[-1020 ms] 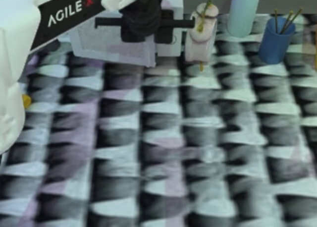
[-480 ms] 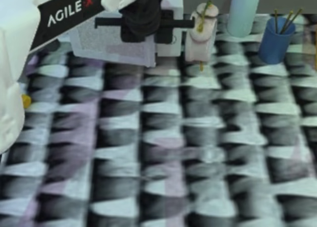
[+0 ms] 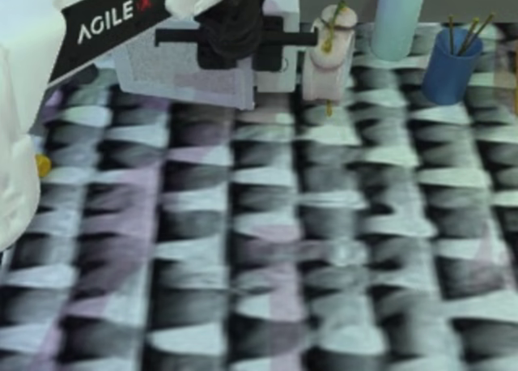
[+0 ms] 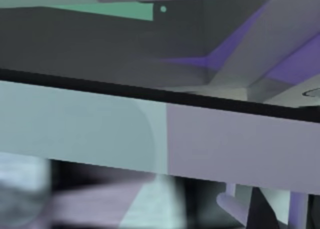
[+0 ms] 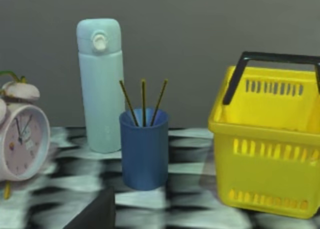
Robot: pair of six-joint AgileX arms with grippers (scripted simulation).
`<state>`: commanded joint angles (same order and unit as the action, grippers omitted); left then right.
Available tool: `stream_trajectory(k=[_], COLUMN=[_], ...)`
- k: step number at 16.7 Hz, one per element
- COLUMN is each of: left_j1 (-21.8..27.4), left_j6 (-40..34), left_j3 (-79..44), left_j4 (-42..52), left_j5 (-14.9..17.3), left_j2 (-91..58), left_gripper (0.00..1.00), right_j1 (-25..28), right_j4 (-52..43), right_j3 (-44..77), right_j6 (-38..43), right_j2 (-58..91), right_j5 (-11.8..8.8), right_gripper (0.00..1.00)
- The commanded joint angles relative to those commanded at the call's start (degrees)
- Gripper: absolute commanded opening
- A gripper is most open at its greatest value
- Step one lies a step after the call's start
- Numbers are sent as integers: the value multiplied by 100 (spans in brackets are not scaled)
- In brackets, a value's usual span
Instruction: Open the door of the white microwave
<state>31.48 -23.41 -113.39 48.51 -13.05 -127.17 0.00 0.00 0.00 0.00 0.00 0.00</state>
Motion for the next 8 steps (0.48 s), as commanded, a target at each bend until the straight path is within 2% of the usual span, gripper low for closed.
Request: stream_trajectory(k=[3,8], left_j1=[62,-38], left_j6=[-21,390], left_j3=[-4,618], left_j4=[-16,-315], left_j5=[54,206], left_j2=[-3,383], left_gripper=[0,0], right_j1=[0,0], right_j4=[0,0], right_j3=[0,0], right_j6=[0,0], right_j2=[0,0], right_j5=[0,0], right_gripper=[100,100])
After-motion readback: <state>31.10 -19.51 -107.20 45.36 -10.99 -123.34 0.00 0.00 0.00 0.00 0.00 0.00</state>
